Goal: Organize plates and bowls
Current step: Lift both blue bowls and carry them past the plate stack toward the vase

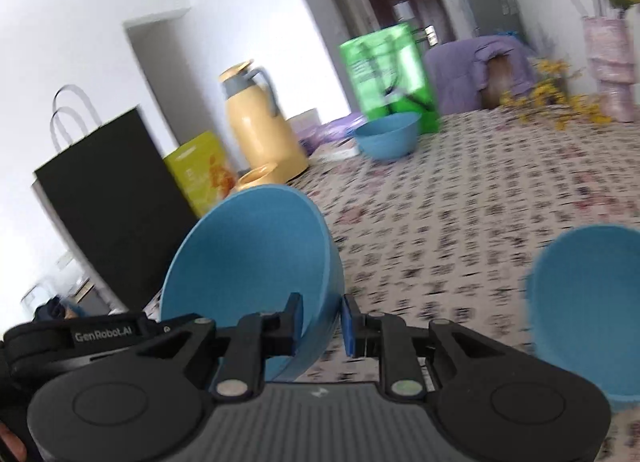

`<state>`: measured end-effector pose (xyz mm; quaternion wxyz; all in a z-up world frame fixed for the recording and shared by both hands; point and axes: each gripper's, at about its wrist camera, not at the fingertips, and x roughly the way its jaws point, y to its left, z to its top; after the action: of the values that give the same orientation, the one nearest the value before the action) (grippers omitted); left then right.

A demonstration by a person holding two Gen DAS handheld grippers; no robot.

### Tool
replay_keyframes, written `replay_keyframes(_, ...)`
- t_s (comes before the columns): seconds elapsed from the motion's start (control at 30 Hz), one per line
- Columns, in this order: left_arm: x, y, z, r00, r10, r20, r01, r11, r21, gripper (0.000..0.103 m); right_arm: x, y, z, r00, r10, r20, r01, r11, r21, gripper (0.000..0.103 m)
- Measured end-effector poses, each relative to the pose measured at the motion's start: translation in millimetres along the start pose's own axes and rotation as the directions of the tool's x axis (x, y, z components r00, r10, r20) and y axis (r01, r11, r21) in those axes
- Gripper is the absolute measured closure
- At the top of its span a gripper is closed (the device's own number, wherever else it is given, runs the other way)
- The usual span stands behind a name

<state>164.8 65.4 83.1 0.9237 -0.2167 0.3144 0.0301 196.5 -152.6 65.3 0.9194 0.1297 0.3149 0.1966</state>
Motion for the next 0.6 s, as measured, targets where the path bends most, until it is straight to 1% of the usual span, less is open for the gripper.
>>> replay_keyframes(0.07, 5.6, -18.0, -5.5, 0.999, -0.04, -0.022, 0.04, 0.999, 0.03, 0.085, -14.9, -15.5, 1.0, 0.999, -0.033, 0.029, 0.033, 0.999, 0.021, 0.082)
replay_keyframes(0.17, 16.5, -49.5, -11.9, 0.992, -0.108, -0.059, 0.112, 0.991, 0.075, 0.086, -41.3, -38.7, 2.5, 0.992, -0.096, 0.084, 0.091, 0.994, 0.053, 0.082)
replay_keyframes(0.23, 22.6, -72.4, -16.1, 0.986, -0.145, -0.082, 0.153, 0.983, 0.104, 0.086, -58.0, -52.6, 5.0, 0.984, -0.138, 0.113, 0.129, 0.988, 0.081, 0.08)
replay_keyframes(0.33, 29.3, -107.5, -23.4, 0.973, -0.206, -0.105, 0.22, 0.963, 0.154, 0.085, -81.9, -76.2, 8.3, 0.966, -0.209, 0.155, 0.193, 0.975, 0.113, 0.08)
replay_keyframes(0.47, 40.6, -146.3, -34.3, 0.954, -0.26, -0.151, 0.287, 0.936, 0.205, 0.086, -105.8, -112.8, 9.2, 0.948, -0.277, 0.16, 0.247, 0.952, 0.183, 0.08)
replay_keyframes(0.6, 49.6, -168.5, -46.8, 0.939, -0.28, -0.2, 0.323, 0.918, 0.229, 0.086, -117.5, -138.7, 2.8, 0.939, -0.315, 0.137, 0.281, 0.934, 0.22, 0.078)
